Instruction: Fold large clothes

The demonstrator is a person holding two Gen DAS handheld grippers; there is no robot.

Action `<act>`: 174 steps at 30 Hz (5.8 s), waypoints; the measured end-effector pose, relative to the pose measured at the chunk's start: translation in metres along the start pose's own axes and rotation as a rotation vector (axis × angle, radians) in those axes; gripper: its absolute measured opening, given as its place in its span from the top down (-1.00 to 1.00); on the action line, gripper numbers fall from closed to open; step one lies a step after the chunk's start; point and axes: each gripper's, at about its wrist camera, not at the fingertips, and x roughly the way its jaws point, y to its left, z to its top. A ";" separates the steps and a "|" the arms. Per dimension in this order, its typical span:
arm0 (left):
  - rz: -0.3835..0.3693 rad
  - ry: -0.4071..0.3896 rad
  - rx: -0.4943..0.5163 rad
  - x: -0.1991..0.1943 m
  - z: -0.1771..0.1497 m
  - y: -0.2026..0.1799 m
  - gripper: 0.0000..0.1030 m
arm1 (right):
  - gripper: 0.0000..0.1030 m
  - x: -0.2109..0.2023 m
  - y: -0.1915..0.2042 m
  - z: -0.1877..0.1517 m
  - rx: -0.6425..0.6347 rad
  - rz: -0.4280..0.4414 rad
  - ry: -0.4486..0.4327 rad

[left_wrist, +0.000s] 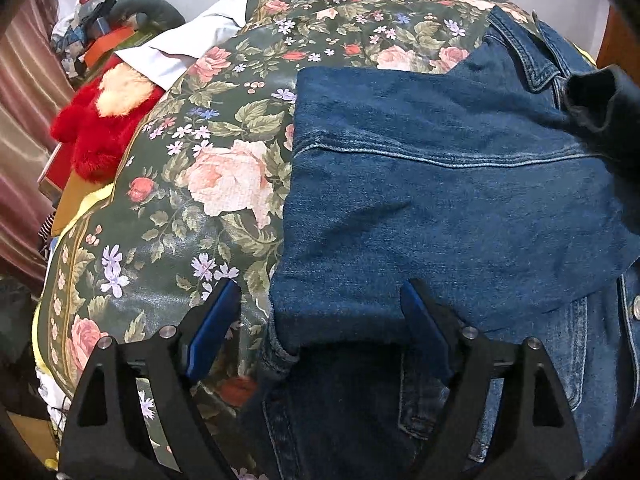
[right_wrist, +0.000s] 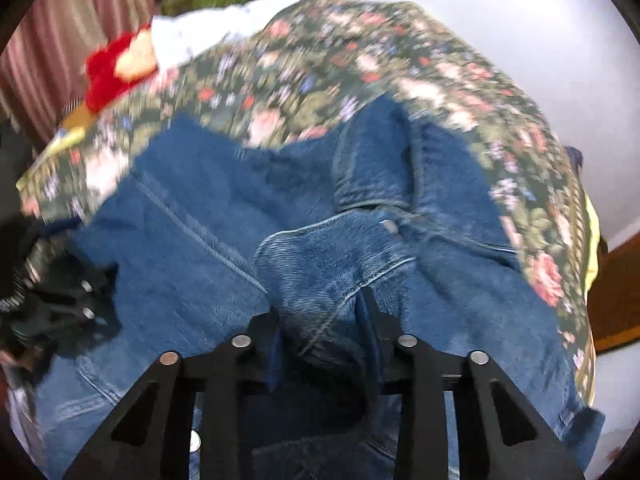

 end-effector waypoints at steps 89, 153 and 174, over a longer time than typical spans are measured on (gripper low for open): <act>-0.360 0.010 0.362 -0.071 0.074 -0.301 -0.64 | -0.58 -0.102 -0.327 -0.355 1.047 0.084 0.096; -0.254 -0.187 0.132 -0.153 0.024 -0.097 -0.64 | 0.82 -0.080 -0.080 -0.082 0.327 0.352 0.175; -0.320 -0.123 0.701 -0.126 0.074 -0.359 -0.64 | 0.82 -0.131 -0.229 -0.187 0.524 0.050 0.032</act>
